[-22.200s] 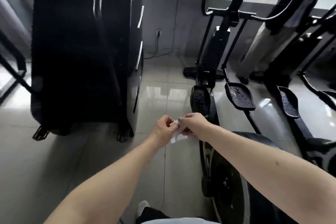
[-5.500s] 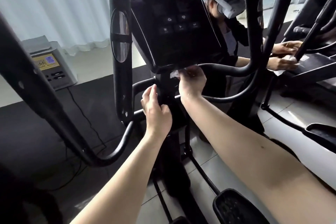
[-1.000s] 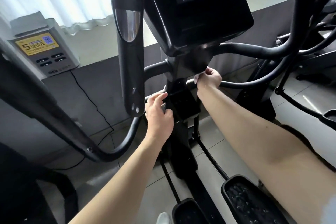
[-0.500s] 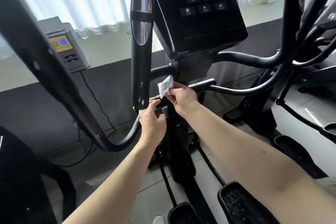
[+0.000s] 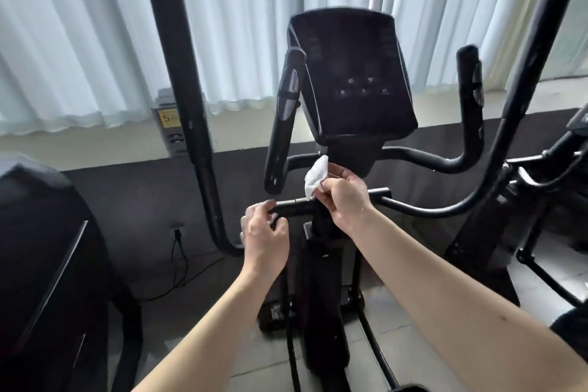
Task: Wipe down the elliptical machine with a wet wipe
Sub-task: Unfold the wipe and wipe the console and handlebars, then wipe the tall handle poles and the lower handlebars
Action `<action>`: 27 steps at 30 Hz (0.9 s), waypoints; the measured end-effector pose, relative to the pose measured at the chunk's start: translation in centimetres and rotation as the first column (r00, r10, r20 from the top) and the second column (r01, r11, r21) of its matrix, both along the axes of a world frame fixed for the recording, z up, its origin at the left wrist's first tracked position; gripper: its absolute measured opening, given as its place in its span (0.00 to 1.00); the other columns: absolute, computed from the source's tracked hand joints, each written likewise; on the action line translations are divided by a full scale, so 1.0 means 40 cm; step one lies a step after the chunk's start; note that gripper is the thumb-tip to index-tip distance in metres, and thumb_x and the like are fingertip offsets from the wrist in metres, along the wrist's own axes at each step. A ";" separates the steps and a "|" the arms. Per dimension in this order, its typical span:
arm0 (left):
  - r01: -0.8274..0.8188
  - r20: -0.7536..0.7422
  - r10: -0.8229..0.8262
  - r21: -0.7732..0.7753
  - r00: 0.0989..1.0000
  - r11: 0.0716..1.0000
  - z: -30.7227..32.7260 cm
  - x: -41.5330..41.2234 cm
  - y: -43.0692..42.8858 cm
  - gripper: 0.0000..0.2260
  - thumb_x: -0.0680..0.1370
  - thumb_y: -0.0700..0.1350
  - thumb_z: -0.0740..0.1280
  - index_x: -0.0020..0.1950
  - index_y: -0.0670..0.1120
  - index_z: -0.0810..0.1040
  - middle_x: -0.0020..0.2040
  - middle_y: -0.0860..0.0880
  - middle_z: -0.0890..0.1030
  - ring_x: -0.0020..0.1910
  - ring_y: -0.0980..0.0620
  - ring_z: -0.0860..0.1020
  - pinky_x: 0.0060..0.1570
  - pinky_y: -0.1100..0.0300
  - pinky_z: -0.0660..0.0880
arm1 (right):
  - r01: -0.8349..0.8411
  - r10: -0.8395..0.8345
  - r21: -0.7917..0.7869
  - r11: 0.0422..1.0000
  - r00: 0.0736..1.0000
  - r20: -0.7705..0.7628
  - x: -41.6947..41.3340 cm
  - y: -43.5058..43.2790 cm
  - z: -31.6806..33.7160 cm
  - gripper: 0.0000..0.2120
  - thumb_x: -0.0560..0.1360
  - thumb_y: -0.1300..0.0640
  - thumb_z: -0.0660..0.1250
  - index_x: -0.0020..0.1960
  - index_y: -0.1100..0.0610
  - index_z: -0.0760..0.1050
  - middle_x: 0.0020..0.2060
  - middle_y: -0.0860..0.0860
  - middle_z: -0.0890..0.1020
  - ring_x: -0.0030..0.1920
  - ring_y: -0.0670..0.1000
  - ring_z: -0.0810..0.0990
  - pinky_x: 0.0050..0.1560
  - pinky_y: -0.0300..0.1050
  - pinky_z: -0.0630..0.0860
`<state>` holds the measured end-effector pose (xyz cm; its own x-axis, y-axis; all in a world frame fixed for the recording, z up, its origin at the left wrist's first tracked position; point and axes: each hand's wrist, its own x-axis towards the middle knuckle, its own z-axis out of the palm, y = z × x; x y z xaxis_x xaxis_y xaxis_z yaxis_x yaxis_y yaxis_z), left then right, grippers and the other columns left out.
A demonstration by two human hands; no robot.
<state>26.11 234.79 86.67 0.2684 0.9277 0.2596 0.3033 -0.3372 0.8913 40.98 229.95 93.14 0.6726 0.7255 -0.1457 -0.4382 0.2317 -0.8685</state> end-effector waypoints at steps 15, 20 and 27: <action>0.134 0.200 -0.177 0.212 0.964 0.968 0.300 -0.015 0.110 0.16 0.81 0.50 0.63 0.68 0.53 0.77 0.58 0.60 0.75 0.62 0.54 0.74 0.70 0.46 0.69 | 0.153 -0.225 0.175 0.973 0.809 0.542 -0.114 0.066 0.343 0.17 0.78 0.71 0.60 0.63 0.60 0.76 0.36 0.59 0.78 0.31 0.54 0.78 0.38 0.47 0.81; 0.257 0.149 -0.293 0.219 0.944 0.941 0.312 -0.019 0.138 0.16 0.82 0.42 0.63 0.67 0.55 0.80 0.57 0.62 0.77 0.62 0.58 0.69 0.72 0.48 0.65 | 0.374 -0.392 0.208 0.904 0.527 0.754 -0.129 0.126 0.306 0.10 0.74 0.58 0.69 0.50 0.45 0.81 0.54 0.53 0.80 0.49 0.56 0.85 0.52 0.57 0.84; 0.360 0.178 -0.396 0.205 0.901 0.910 0.301 -0.029 0.180 0.21 0.78 0.38 0.61 0.65 0.58 0.82 0.55 0.67 0.77 0.61 0.60 0.70 0.71 0.48 0.67 | 0.445 -0.394 0.290 0.847 0.160 0.905 -0.181 0.113 0.318 0.13 0.77 0.66 0.71 0.42 0.48 0.79 0.43 0.53 0.82 0.41 0.46 0.82 0.49 0.34 0.76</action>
